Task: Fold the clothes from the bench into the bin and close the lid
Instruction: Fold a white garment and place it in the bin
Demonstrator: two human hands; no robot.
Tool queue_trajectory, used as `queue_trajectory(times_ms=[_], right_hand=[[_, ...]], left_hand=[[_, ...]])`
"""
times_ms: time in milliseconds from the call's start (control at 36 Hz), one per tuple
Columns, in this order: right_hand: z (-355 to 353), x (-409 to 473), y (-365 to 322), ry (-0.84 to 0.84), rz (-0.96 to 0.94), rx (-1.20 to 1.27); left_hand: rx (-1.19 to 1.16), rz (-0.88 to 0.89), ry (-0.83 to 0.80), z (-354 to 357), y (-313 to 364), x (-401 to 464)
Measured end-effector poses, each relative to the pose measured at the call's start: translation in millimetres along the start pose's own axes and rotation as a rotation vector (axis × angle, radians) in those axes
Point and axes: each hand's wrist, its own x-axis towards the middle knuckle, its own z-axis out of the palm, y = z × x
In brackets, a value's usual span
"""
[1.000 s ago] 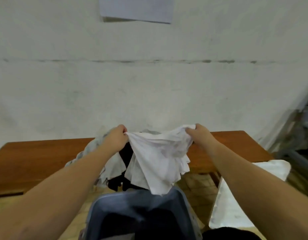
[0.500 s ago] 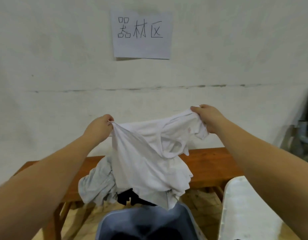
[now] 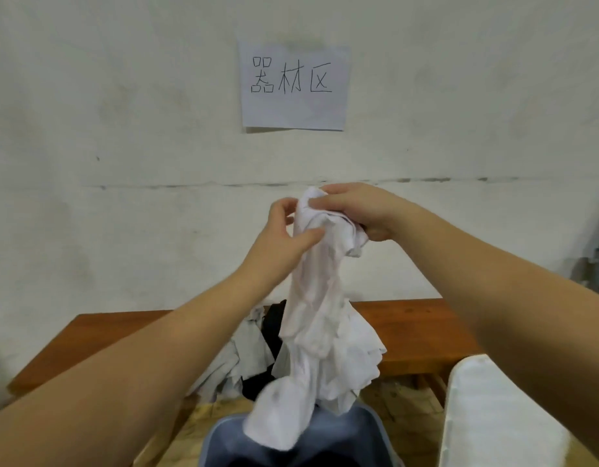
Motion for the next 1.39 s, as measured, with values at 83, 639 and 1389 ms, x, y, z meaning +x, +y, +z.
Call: queue_trajectory(times_ms=[83, 639, 1389], right_hand=[[3, -13, -16, -0.053, 0.0, -0.326], [35, -12, 0, 0.061, -0.229, -0.08], [29, -2, 138, 0.032, 0.354, 0.339]], left_hand=[[-0.013, -0.127, -0.147, -14, 8, 9], [-0.219, -0.253, -0.195, -33, 15, -13], [-0.356, -0.262, 0.14, -99, -38, -28]])
